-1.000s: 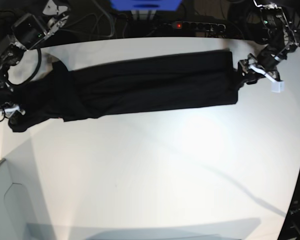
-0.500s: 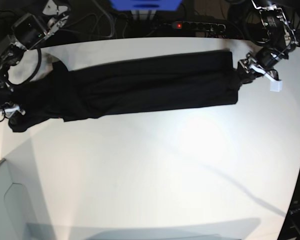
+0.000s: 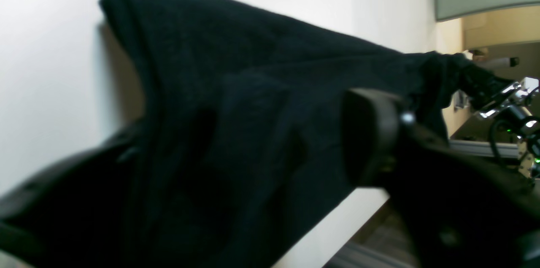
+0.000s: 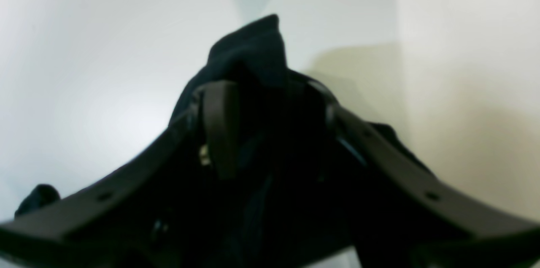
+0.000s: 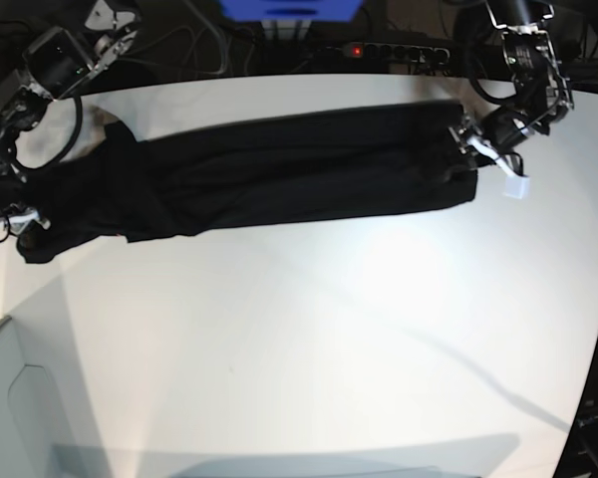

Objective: Fold the T-shirt properly
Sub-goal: 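Grasp the strip end with the left gripper and lift it slightly, then carry the held strip end with the left gripper toward the right gripper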

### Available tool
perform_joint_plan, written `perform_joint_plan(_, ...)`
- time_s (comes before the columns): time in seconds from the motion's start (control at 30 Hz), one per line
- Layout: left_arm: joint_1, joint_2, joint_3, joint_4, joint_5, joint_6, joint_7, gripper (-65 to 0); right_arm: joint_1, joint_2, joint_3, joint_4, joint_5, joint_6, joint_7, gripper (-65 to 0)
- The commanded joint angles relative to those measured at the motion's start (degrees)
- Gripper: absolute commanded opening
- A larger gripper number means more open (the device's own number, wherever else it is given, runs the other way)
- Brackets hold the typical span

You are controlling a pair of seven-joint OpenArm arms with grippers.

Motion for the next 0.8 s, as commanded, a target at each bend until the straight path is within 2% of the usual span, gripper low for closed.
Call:
perform_joint_plan(0.0,2.3,0.2,0.5,-1.2,9.0,3.7,7.6,-32.6,0.8,1.0,0.1,1.1,1.2,-0.3,1.3,-40.0)
perform_joint_plan(0.03,2.3,-0.1,0.5,-1.2,8.8,3.7,7.6,-41.5,0.8,1.0,0.1,1.1,1.2,-0.3,1.3,-40.0)
perform_joint_plan(0.1,2.3,-0.3,0.4,-1.2,8.7,3.7,7.6,-55.4,0.8,1.0,0.1,1.1,1.2,-0.3,1.3,-40.0)
perform_joint_plan(0.17,2.3,-0.4,0.4,-1.2,8.4,3.2,7.6,-64.2,0.8,1.0,0.1,1.1,1.2,-0.3,1.3,-40.0)
perform_joint_plan(0.33,3.5,-0.3,-0.1,4.8,8.3,2.9,7.6,-64.6,0.7,1.0,0.1,1.1,1.2,-0.3,1.3,-40.0)
perform_joint_plan(0.47,4.8,0.3,-5.9,10.5,8.3,2.9,8.3,-64.6,-0.5,1.0,0.1,1.2,1.2,-0.3,1.3,-40.0)
perform_joint_plan(0.6,4.6,-0.2,-9.4,10.8,8.3,2.9,8.3,-64.6,-0.6,1.0,0.1,1.2,1.2,-0.3,1.3,-40.0)
perform_joint_plan(0.77,4.6,-0.4,-9.8,10.8,8.4,2.9,8.0,-64.5,-0.3,1.2,0.1,3.8,1.2,-0.3,1.7,-39.8)
